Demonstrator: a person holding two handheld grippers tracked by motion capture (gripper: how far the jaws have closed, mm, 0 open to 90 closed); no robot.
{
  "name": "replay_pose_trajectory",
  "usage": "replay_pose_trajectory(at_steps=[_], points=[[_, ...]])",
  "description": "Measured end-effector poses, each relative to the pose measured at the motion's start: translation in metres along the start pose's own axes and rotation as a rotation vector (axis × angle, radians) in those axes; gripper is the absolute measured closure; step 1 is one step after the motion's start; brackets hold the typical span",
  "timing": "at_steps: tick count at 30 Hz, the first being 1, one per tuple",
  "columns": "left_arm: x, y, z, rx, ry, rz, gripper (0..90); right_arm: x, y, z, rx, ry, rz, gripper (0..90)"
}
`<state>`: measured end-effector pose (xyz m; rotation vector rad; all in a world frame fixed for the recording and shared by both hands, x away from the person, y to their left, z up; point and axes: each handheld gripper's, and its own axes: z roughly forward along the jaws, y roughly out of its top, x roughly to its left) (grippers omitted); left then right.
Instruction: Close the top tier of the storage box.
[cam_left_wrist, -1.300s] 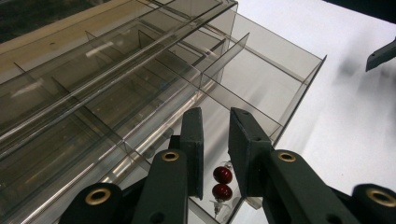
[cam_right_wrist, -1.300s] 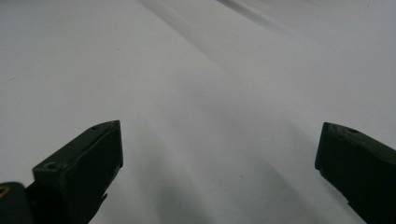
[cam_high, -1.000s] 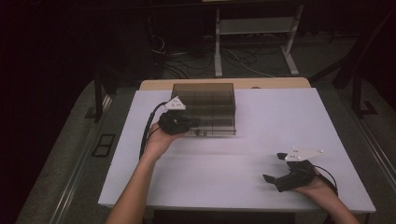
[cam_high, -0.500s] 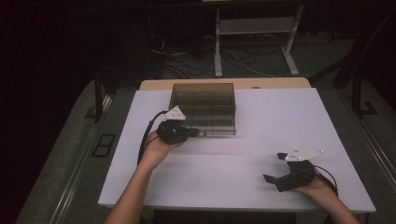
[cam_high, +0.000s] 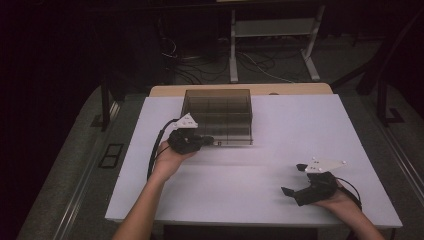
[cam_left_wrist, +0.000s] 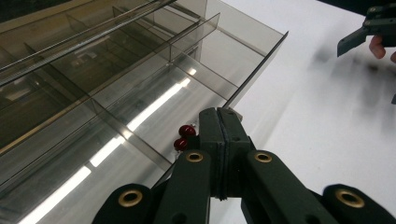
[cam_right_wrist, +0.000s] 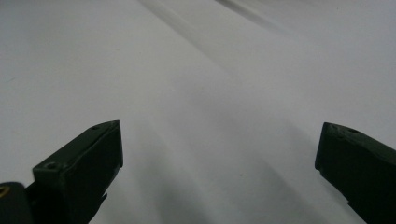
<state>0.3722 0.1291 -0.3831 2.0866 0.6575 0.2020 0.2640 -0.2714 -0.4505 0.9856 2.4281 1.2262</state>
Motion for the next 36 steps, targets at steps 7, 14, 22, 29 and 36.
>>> replay_pose_trajectory(at_steps=[7,14,22,29,36], points=[[-0.002,0.002,0.002,-0.004,0.020,0.012,89.6,0.000,0.000,0.000,0.000,0.001,0.000,0.4],[0.000,0.006,0.005,-0.014,0.051,0.012,89.6,0.000,0.000,0.001,0.003,0.001,0.001,0.4],[0.004,0.007,0.005,-0.017,0.093,0.014,89.6,-0.001,0.000,0.000,0.004,0.001,0.003,0.4],[0.017,0.003,0.012,0.002,0.160,-0.002,89.5,-0.001,0.000,0.001,0.003,0.000,0.005,0.4],[0.026,0.008,0.016,-0.021,0.177,-0.017,89.4,-0.001,0.000,0.000,0.001,0.000,0.010,0.4]])
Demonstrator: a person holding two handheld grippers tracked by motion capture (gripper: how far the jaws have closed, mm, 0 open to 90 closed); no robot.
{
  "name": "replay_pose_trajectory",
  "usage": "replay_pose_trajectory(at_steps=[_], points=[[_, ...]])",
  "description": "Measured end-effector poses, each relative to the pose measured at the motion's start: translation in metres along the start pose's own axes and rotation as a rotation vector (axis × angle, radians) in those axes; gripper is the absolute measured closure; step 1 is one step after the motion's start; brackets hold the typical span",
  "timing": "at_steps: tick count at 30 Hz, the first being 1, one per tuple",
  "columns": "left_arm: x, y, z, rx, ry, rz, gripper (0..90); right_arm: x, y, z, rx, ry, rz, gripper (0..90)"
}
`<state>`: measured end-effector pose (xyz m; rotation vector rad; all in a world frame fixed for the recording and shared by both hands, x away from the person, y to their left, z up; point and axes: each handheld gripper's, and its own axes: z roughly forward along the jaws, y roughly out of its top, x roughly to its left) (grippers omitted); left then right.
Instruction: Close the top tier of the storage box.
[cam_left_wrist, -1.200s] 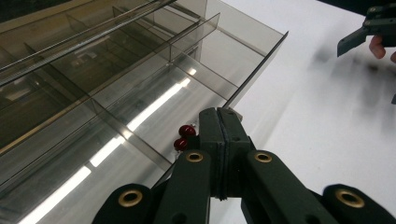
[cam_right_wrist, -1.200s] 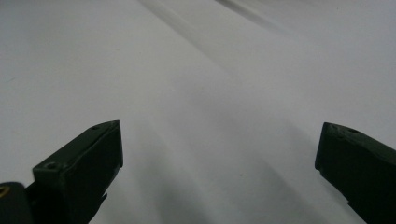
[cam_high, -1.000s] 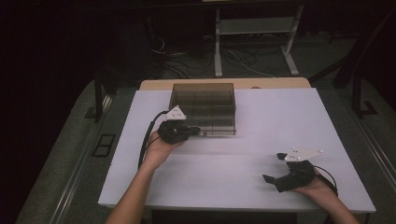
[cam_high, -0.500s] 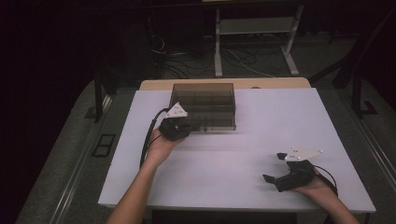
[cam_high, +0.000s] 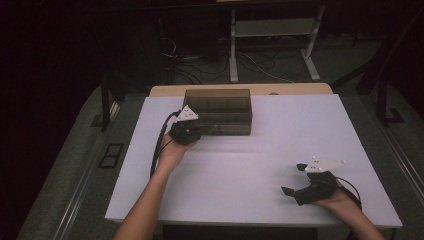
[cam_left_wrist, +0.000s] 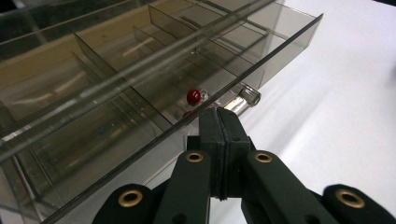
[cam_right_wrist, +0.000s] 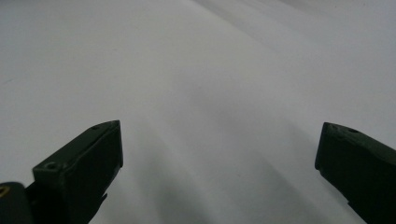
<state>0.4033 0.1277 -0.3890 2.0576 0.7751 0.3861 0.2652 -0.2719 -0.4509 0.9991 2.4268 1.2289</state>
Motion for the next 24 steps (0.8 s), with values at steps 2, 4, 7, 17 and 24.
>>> replay_pose_trajectory(at_steps=[2,4,7,17,24], points=[[0.002,0.001,0.003,-0.009,0.006,-0.011,89.4,0.000,0.000,0.000,-0.001,0.000,0.001,0.4],[0.006,0.002,0.007,-0.006,0.009,-0.012,89.4,0.000,0.000,0.000,0.000,0.000,0.002,0.4],[0.009,0.002,0.013,-0.011,0.017,-0.026,89.3,-0.001,-0.001,-0.001,0.001,-0.003,0.002,0.4],[0.018,0.001,0.019,-0.042,0.049,-0.050,89.4,-0.003,-0.002,0.000,-0.007,0.004,0.009,0.4],[0.017,0.002,0.022,-0.045,0.047,-0.036,89.3,-0.003,-0.002,-0.002,-0.012,0.009,0.009,0.4]])
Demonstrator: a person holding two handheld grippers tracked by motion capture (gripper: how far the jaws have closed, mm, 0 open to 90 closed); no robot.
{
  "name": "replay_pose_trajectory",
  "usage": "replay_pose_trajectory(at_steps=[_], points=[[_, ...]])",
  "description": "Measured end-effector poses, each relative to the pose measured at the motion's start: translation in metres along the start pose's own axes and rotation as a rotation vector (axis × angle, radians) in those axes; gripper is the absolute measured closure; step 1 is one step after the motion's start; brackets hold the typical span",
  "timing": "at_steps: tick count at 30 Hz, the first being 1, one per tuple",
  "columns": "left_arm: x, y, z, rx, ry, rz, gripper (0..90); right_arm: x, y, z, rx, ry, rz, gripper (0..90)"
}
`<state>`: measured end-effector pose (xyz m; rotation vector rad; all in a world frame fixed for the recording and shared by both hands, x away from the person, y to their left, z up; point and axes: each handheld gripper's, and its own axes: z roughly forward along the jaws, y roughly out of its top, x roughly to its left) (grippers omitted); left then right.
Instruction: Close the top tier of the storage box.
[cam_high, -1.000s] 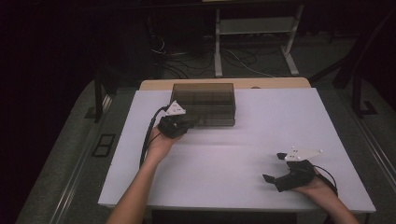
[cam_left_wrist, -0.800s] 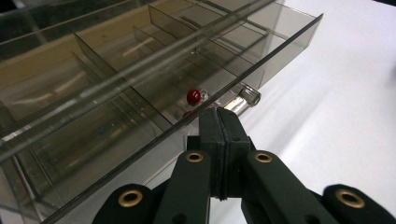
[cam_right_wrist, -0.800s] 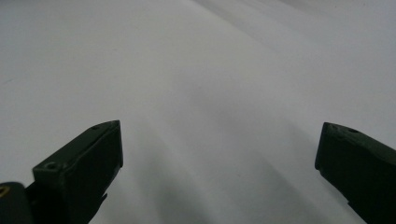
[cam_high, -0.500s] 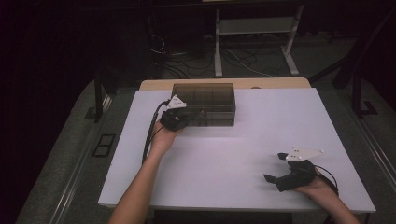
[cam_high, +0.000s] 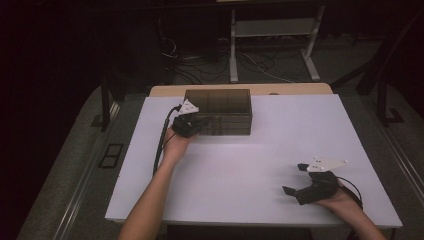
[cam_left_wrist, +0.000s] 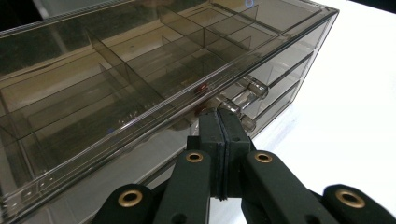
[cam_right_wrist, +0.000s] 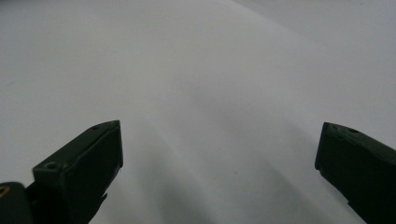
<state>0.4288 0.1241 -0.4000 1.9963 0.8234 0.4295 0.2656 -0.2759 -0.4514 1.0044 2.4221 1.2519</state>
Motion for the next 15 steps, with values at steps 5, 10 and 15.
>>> replay_pose_trajectory(at_steps=[5,10,15], points=[[-0.001,0.000,-0.006,-0.004,-0.014,-0.003,81.5,0.002,0.000,0.000,-0.001,-0.002,-0.008,0.4],[-0.006,0.000,-0.019,-0.027,-0.046,-0.013,70.0,0.004,0.002,0.001,0.002,-0.003,-0.016,0.4],[-0.012,-0.003,-0.033,-0.028,-0.073,-0.015,59.0,0.004,0.002,0.002,0.004,-0.008,-0.016,0.4]])
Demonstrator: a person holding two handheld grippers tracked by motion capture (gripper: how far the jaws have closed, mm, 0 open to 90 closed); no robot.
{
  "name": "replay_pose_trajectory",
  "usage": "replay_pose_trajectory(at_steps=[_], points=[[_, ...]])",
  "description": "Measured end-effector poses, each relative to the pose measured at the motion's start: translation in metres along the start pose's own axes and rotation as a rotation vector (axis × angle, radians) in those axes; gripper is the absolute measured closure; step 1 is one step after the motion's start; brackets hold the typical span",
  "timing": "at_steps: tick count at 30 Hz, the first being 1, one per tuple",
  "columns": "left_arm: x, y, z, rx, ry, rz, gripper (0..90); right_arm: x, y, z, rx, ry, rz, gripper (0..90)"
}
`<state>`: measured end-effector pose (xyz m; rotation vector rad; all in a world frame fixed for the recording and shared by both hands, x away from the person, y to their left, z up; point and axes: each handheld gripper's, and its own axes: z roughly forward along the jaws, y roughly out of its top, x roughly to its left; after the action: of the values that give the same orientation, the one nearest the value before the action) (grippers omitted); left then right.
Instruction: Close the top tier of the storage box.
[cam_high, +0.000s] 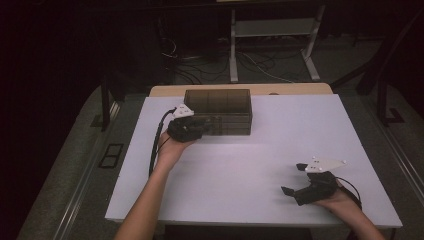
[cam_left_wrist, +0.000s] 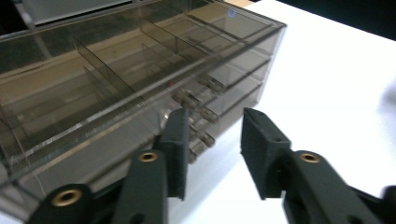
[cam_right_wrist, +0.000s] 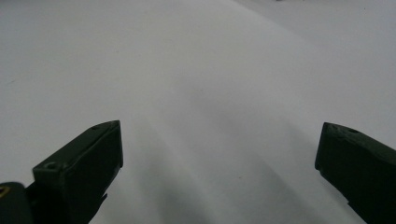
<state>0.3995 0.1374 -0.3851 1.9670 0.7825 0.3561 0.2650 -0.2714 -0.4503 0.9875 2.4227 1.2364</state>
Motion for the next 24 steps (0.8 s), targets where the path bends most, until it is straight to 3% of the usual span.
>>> replay_pose_trajectory(at_steps=[4,12,24], points=[[-0.002,-0.005,-0.010,0.008,-0.035,-0.006,53.8,0.000,0.001,0.001,-0.001,0.001,0.000,0.4],[-0.013,-0.016,-0.026,0.015,-0.068,0.025,45.4,-0.001,0.001,0.000,-0.004,0.006,0.002,0.4],[-0.038,-0.052,-0.043,0.019,-0.073,0.030,28.0,-0.001,0.001,0.000,-0.003,0.011,-0.003,0.4]])
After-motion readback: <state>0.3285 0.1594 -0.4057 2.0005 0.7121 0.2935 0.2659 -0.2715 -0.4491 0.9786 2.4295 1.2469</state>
